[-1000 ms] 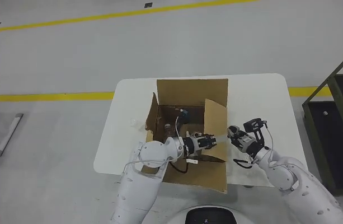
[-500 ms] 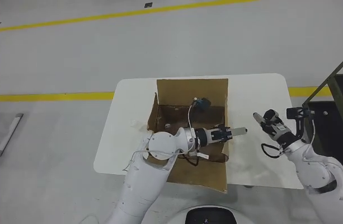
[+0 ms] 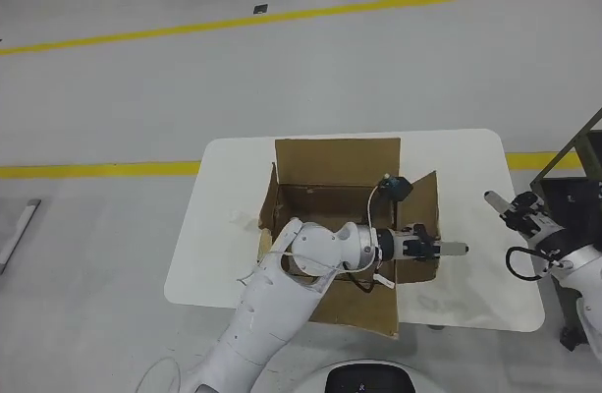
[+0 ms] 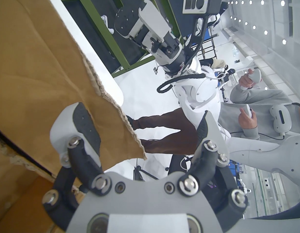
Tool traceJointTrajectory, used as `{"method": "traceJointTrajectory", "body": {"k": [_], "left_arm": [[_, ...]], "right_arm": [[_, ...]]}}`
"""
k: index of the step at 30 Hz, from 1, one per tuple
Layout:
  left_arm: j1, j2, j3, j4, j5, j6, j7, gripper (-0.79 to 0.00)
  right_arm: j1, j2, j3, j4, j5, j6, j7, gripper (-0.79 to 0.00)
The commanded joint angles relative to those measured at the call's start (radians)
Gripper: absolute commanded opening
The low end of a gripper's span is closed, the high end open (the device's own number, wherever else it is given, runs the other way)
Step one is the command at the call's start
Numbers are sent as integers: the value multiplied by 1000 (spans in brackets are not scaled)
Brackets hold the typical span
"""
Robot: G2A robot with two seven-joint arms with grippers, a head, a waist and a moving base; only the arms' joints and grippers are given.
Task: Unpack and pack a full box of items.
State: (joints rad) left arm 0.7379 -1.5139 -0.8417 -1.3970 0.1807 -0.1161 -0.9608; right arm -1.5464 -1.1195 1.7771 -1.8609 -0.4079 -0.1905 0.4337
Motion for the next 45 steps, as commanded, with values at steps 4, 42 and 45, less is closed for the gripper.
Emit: {"method": "traceJointTrajectory", "body": {"k": [4,42,45], "left_arm": [[-4,0,15,1,7,-7,-10,0],[125,138,-279,-196,652,0,-132,0],[154,153,-306,-209,753,5,-143,0]], "right_arm": [[54,-2,-55,14,-3,28,14,-406],[88,-1,-184,89,-4,25,48,-785],[95,-1,-187,95,-4,18,41,-785]]}}
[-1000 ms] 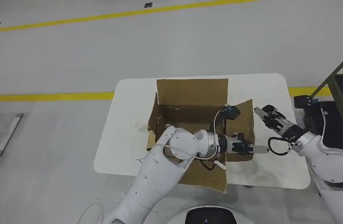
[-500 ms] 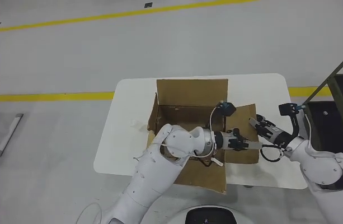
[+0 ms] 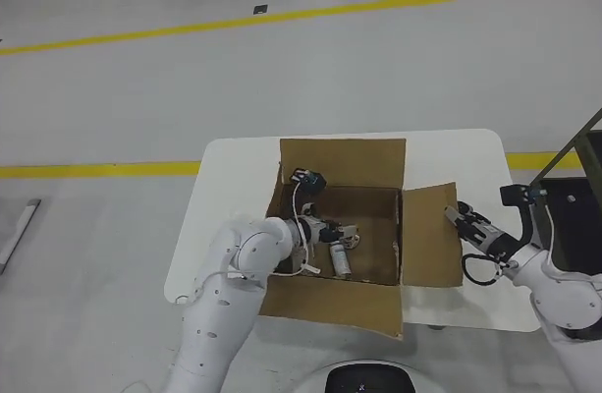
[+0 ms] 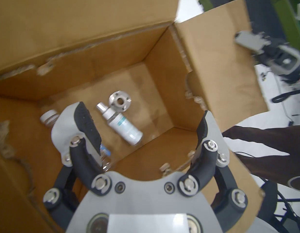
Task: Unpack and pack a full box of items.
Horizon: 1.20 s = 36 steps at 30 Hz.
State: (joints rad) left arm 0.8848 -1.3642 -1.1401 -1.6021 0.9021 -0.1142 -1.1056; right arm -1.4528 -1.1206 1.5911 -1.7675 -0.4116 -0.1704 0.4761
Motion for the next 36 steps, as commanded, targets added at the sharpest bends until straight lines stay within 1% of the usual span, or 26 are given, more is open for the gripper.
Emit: {"method": "traceJointTrajectory", "body": {"k": [1,4,10,18,23,28,29,30,31,32,34,36], "left_arm": [[14,7,-15,-8,59,5,4,0],[27,16,-33,-16,131,11,18,0],[35,25,-73,-36,158,46,44,0],[40,41,-98,-12,286,32,62,0],[61,45,-114,-5,300,57,72,0],[78,47,-124,-19,285,76,80,0],[79,46,-125,-24,274,79,86,0],[80,46,-125,-30,263,79,92,0],[77,45,-122,-42,252,75,101,0],[74,44,-122,-48,241,76,109,0],[63,40,-115,-68,196,85,122,0],[43,36,-92,-93,167,74,131,0]], "right_arm": [[3,0,-1,4,0,-4,-1,-785],[10,1,0,11,-6,-11,-1,-785],[-1,4,14,19,-13,-17,-3,-785],[-26,8,34,18,-18,-21,-3,-785],[-38,10,43,20,-23,-23,-1,-785],[-40,10,40,24,-25,-26,-1,-785],[-39,10,39,26,-24,-26,-1,-757],[-38,11,38,27,-24,-26,-1,-622],[-36,11,37,25,-22,-29,-1,-437],[-33,11,38,22,-21,-31,-4,0],[-29,11,46,14,-9,-41,-24,0],[-27,12,64,-6,-26,-55,-49,0]]}}
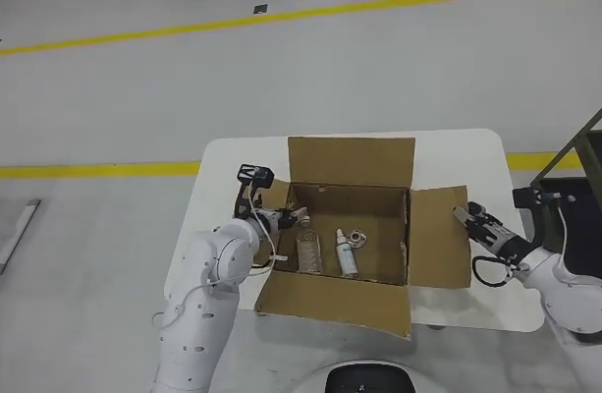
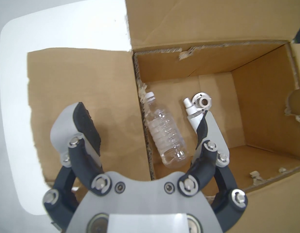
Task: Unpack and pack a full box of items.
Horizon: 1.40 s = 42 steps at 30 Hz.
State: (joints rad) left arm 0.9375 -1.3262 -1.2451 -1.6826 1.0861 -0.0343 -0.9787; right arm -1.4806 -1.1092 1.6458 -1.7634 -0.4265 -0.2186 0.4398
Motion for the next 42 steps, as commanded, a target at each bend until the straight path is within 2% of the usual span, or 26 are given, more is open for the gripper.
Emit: {"method": "traceJointTrajectory", "body": {"k": [1,6,15,16,17,19,21,22,25,27,28,34,38,42], "left_arm": [[-19,-5,24,-20,-37,-6,8,0],[-64,-24,111,-47,-156,-14,17,0],[-74,-45,262,11,-219,-39,-30,0],[-73,-46,270,21,-232,-36,-35,0],[-73,-47,282,29,-225,-41,-45,0],[-68,-47,298,44,-211,-49,-50,0],[-66,-47,303,48,-210,-49,-52,0],[-66,-47,303,48,-210,-49,-52,0],[-66,-47,303,48,-210,-49,-52,0],[-66,-47,303,48,-210,-49,-52,0],[-66,-47,303,48,-210,-49,-52,0],[-57,-45,302,50,-187,-56,-37,0],[-80,-36,351,70,50,-41,-161,0],[-97,-43,372,98,79,23,-251,0]], "right_arm": [[-3,2,19,-21,-23,-11,-26,0],[-44,8,98,-117,-121,-21,-107,0],[-187,15,234,-278,-363,-40,-186,0],[-200,15,241,-290,-378,-46,-192,-22],[-212,15,246,-301,-393,-50,-196,-259],[-231,15,253,-320,-415,-60,-213,-560],[-246,14,253,-327,-441,-72,-217,-767],[-250,14,252,-326,-448,-74,-222,-785],[-261,11,240,-318,-437,-74,-234,-785],[-265,9,231,-312,-422,-67,-239,-674],[-266,8,225,-309,-412,-62,-244,-671],[-251,4,189,-298,-418,-59,-259,-757],[-239,3,176,-287,-423,-62,-263,-757],[-234,2,171,-278,-421,-64,-264,-754]]}}
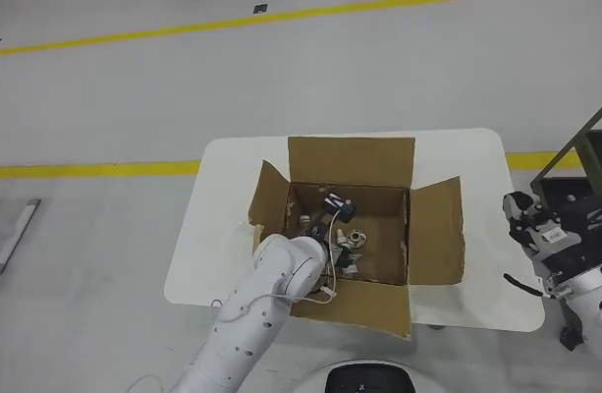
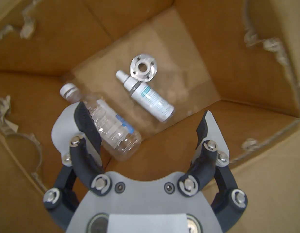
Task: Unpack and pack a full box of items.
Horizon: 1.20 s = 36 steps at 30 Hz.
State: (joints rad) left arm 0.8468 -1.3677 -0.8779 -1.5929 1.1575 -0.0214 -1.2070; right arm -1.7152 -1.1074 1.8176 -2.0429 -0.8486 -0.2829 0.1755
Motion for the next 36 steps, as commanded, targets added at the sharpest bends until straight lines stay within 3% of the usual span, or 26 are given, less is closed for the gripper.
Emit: {"method": "traceJointTrajectory", "body": {"k": [1,11,29,36], "left_arm": [[-14,-4,10,21,17,24,-45,0],[-65,-35,18,133,-57,184,-86,0],[-80,-42,27,143,-73,169,-85,0],[-73,-50,18,183,-28,282,-43,0]], "right_arm": [[1,-1,-1,3,3,0,0,-754],[7,-3,-4,19,12,-6,-1,-742],[39,-6,-16,60,40,-25,10,-727],[46,-7,-21,65,43,-31,11,-690]]}}
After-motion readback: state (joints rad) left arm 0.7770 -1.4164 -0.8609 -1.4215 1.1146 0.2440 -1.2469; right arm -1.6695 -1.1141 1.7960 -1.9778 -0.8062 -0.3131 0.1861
